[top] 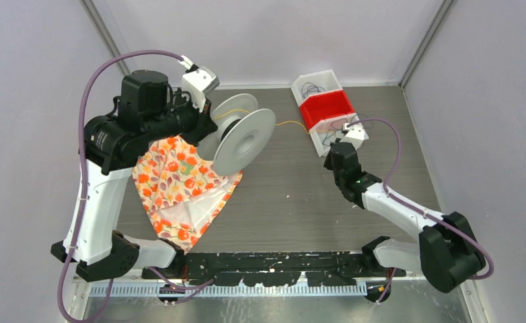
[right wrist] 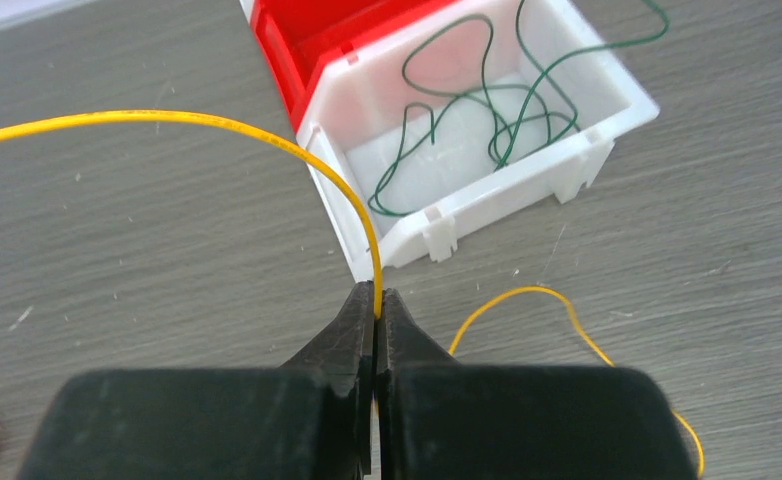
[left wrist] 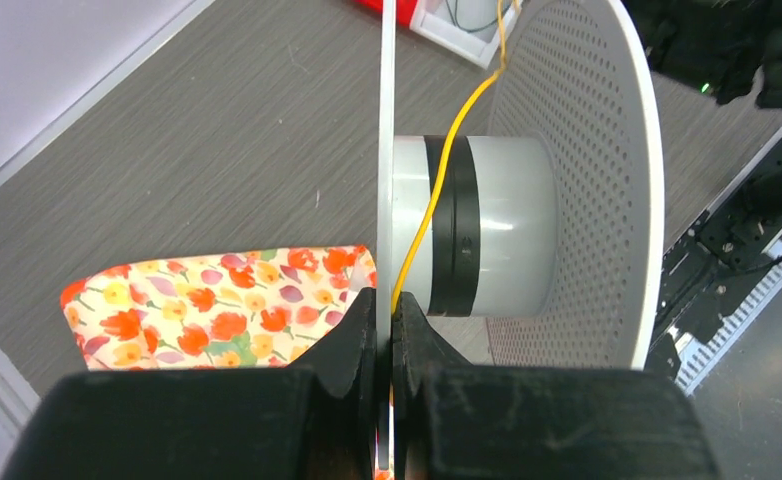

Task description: Wrap the cables

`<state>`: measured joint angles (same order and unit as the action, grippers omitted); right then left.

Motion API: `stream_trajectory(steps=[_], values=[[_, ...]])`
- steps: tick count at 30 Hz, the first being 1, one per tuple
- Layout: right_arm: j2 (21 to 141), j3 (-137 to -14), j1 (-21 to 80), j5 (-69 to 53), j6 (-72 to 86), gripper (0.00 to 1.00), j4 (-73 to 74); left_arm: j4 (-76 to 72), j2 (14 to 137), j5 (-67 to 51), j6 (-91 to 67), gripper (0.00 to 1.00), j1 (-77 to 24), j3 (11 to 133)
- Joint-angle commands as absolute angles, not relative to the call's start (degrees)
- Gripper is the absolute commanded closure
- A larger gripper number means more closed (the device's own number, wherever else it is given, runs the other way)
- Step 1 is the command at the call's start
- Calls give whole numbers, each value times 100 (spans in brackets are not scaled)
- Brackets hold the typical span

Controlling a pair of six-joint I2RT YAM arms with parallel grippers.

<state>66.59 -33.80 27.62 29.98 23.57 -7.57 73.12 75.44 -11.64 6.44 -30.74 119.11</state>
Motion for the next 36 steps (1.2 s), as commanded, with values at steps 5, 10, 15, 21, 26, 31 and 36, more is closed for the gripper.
stream_trajectory(steps=[5, 10, 15, 21, 26, 31, 36], values=[[7417, -3778, 3996, 3081, 2593, 100, -607, 5247, 7293, -942, -693, 100, -3006, 11614], [7754, -4216, 4827, 3194, 2981, 99, -370, 3497, 6953, 960, -1653, 100, -3005, 10300], [7696, -4731, 5561, 3281, 3066, 100, 45, 2719, 6979, 2647, -2455, 100, -3006, 9460], [7655, -5351, 6446, 3368, 2755, 100, 544, 1989, 7141, 3900, -2935, 100, -3006, 8737], [7611, -5559, 7102, 3618, 2616, 99, 934, 1988, 7394, 4188, -3006, 100, -2953, 8902], [7504, -5511, 7522, 3801, 2801, 99, 1103, 2020, 7552, 3968, -2997, 100, -2869, 9088], [7403, -5748, 7697, 3852, 2531, 100, 1227, 2409, 7801, 3582, -2846, 100, -2845, 9387]])
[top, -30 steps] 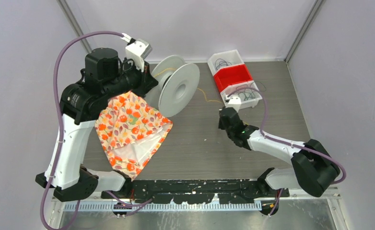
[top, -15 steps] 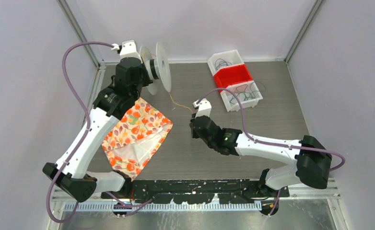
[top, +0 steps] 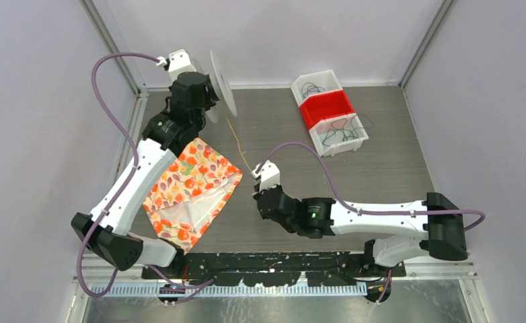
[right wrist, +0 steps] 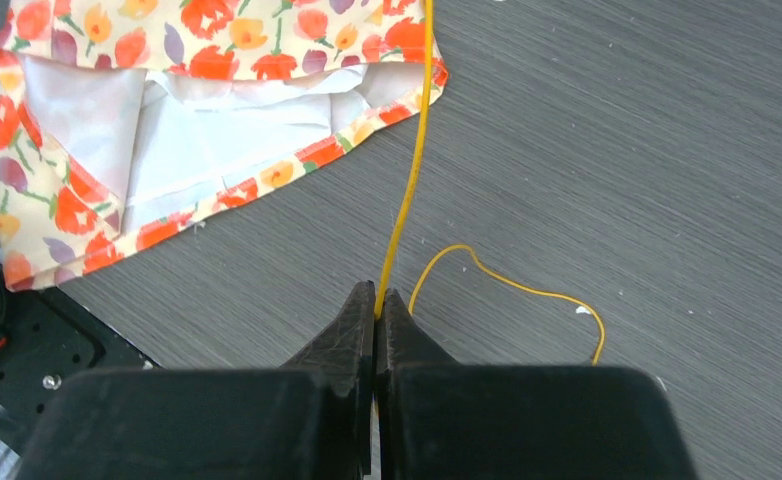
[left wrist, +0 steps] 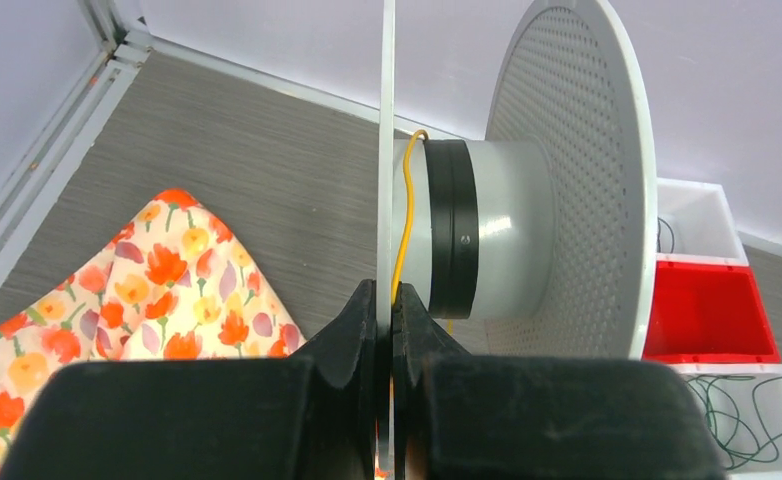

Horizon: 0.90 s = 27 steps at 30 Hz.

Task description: Wrap the cables

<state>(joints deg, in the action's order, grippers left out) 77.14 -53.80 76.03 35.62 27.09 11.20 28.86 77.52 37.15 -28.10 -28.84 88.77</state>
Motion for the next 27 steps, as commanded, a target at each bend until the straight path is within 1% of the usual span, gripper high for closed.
stream_trajectory(steps=[1, 8, 12, 21, 27], values=[[7368, -5857, 7698, 3859, 2391, 100, 1276, 2507, 7845, 3468, -2808, 100, -2847, 9423], [7245, -6862, 7684, 4028, 923, 99, 1517, 2880, 8050, 2239, -2515, 100, -2848, 9273], [7268, -7428, 7496, 4033, 277, 99, 1510, 2909, 8112, 1785, -2370, 100, -2856, 9025], [7361, -8275, 6473, 3536, -633, 99, 1369, 3186, 8178, 1016, -1887, 100, -2891, 8816], [7487, -8396, 5699, 3084, -814, 99, 1349, 3496, 8174, 181, -1363, 100, -2907, 8746]])
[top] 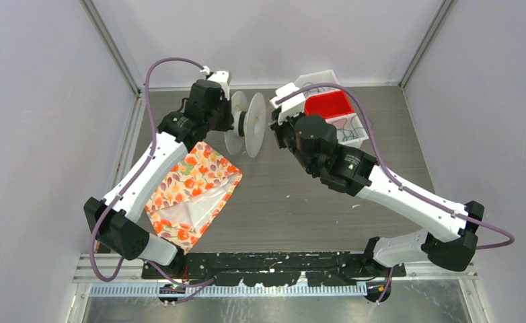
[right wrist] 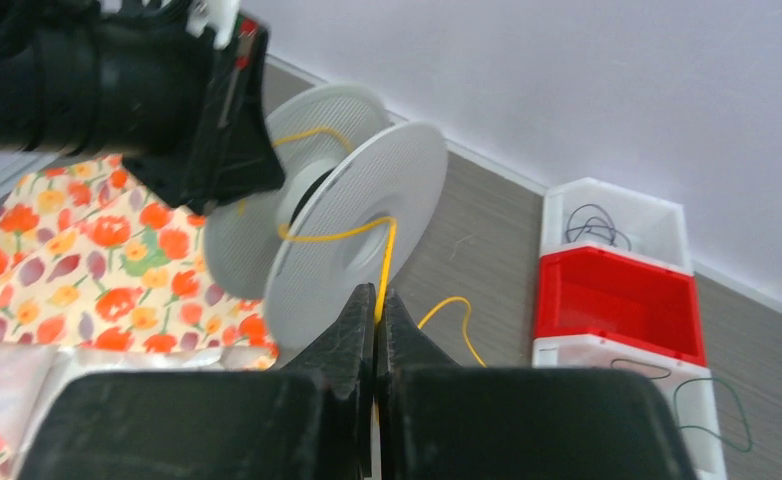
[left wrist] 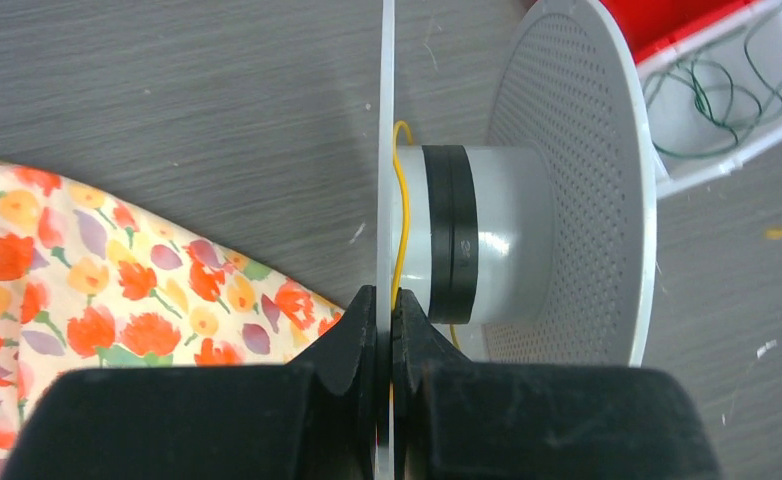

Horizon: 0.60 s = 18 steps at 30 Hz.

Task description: Wrap the cables

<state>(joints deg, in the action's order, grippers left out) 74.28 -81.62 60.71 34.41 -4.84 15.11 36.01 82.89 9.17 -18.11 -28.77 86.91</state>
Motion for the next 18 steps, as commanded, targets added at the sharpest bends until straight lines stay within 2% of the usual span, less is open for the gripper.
stream_trajectory(steps=[1, 13, 18], values=[[7500, -8394, 5573, 3002, -829, 99, 1352, 3569, 8167, 63, -1270, 100, -2909, 8733], [7773, -8165, 4528, 2413, -554, 100, 1403, 4048, 7723, -1821, -184, 100, -2979, 8537], [7720, -7729, 4133, 1941, -84, 100, 1466, 4365, 7451, -1999, 193, 100, -2973, 8802]])
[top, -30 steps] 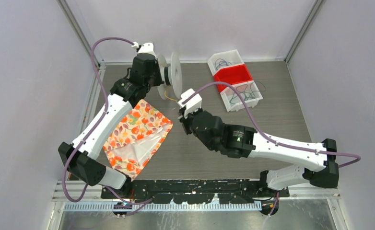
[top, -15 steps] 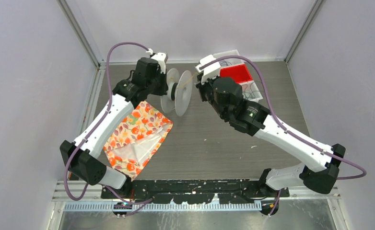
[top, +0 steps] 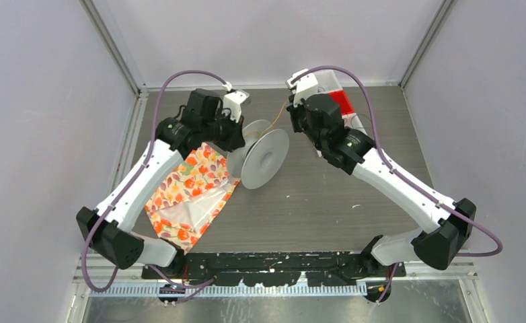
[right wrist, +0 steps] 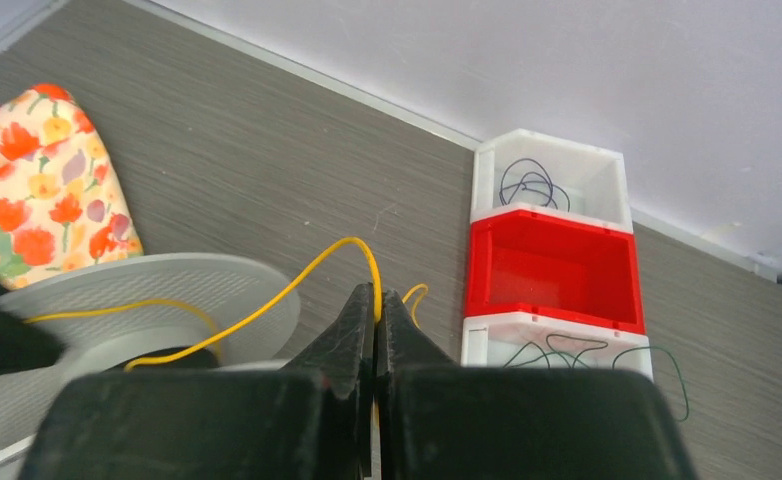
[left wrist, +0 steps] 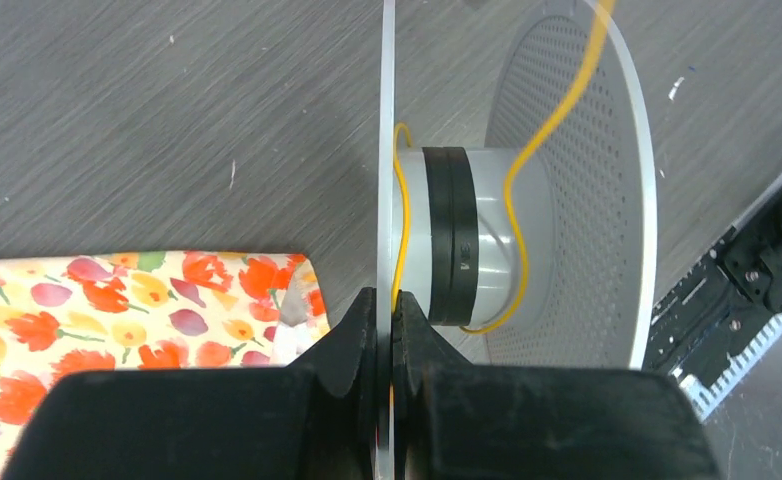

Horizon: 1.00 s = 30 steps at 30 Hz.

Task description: Wrap the cables

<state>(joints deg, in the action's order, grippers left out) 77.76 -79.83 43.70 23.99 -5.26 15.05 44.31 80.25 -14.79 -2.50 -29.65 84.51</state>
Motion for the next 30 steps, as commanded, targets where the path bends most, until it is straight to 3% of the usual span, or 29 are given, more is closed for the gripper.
stream_trajectory(steps=[1, 3, 7, 12, 21, 30], values=[[7722, -7647, 4089, 1832, -30, 100, 1474, 4393, 7397, -1955, 228, 100, -2971, 8859], [7753, -7470, 4034, 1646, 190, 99, 1469, 4462, 7302, -2013, 316, 100, -2971, 9003], [7938, -7146, 3986, 1466, 497, 89, 1427, 4720, 7260, -2287, 383, 100, -2970, 9411], [7891, -6586, 3922, 1384, 932, 61, 1179, 4847, 7202, -2041, 245, 100, -2971, 9877], [7122, -5472, 3570, 319, 1618, 36, 344, 5183, 7401, -1562, -450, 100, -2831, 10872], [6403, -4193, 3560, -38, 2485, 30, -799, 5313, 7558, -1116, -1002, 100, -2830, 11769]])
